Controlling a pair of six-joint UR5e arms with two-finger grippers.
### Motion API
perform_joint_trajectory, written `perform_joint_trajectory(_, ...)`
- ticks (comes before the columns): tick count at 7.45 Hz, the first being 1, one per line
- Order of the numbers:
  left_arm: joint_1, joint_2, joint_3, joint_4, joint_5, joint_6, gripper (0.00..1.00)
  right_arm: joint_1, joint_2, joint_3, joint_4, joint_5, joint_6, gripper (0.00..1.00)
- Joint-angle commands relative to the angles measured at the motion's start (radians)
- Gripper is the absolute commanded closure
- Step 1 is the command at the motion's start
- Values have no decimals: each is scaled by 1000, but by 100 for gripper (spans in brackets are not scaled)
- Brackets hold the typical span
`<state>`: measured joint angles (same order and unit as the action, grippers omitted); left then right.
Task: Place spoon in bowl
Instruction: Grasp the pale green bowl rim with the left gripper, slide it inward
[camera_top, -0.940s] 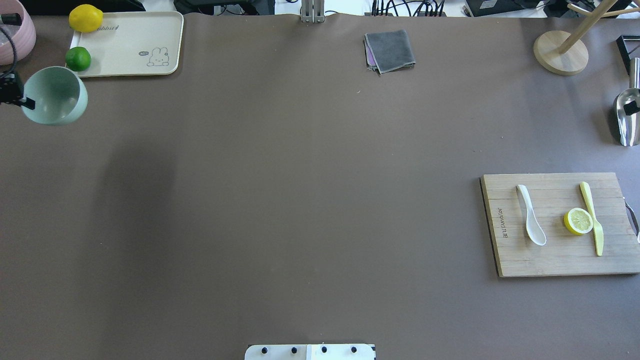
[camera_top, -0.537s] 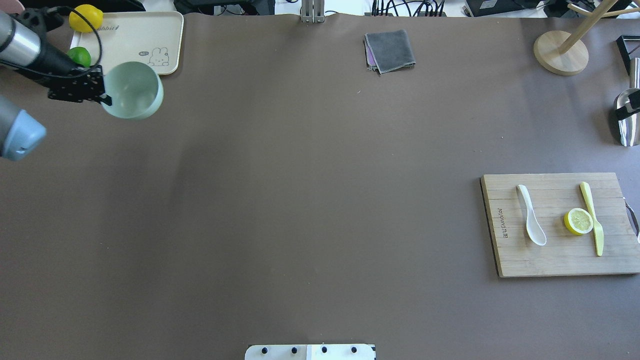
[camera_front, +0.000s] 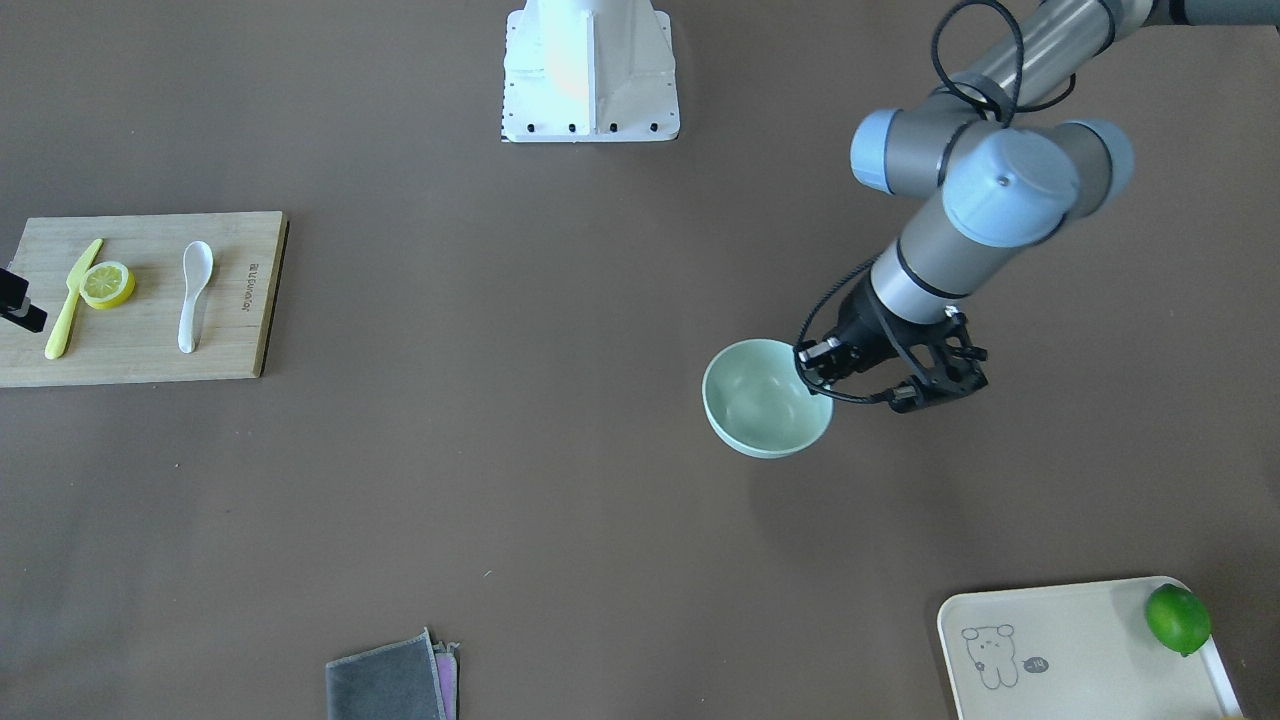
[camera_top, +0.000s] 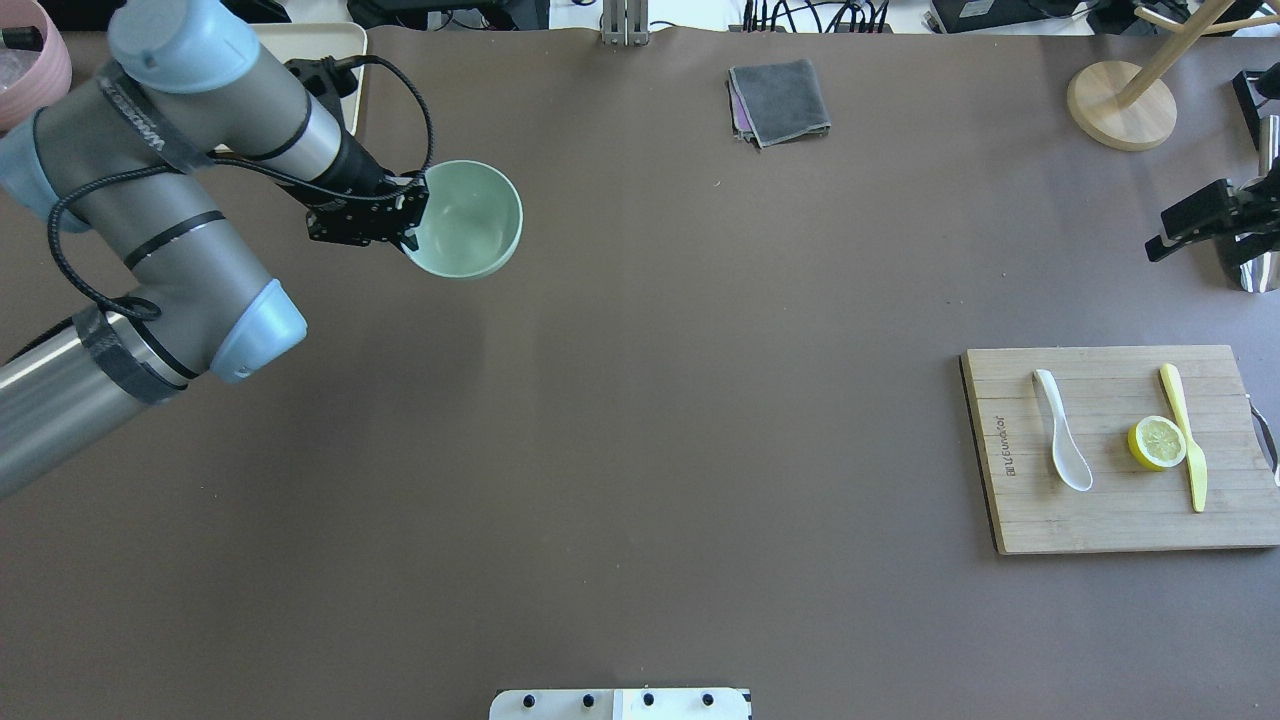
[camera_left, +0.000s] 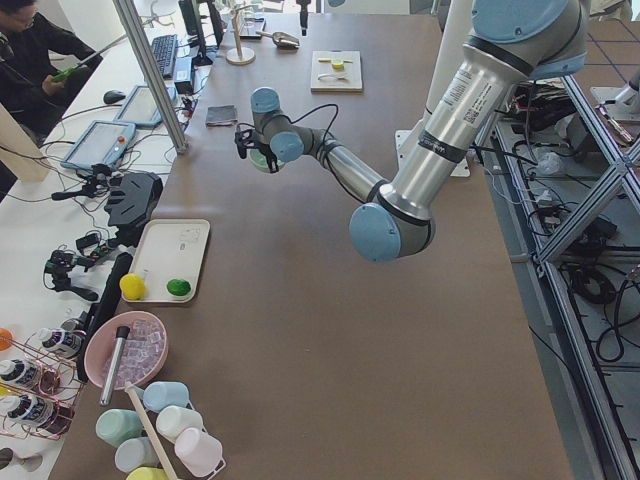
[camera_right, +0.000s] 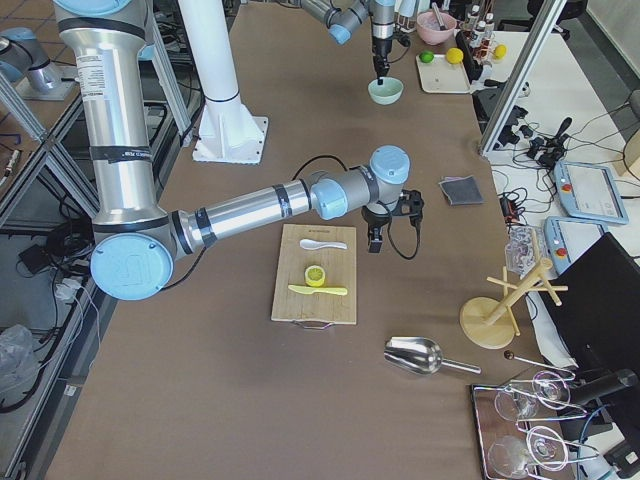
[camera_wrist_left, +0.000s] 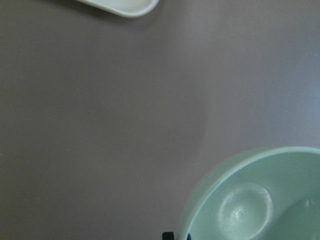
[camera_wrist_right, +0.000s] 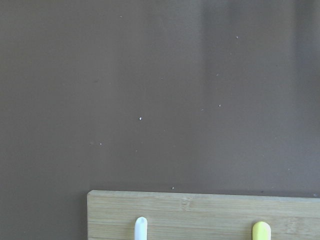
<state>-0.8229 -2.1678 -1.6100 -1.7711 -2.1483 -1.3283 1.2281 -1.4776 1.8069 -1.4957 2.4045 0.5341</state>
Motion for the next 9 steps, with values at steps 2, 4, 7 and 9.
perform_joint_trajectory(2,177,-86,-34,105,164,-92,100,-96,7,12,0,-36,90,0)
perform_joint_trajectory(4,211,-124,36,101,192,-92,100,-149,11,12,0,-48,121,0)
perform_joint_trajectory(7,251,-135,79,60,222,-95,100,-199,11,28,0,-65,141,0)
perform_joint_trajectory(9,255,-135,116,3,222,-94,100,-220,11,45,-1,-77,147,0)
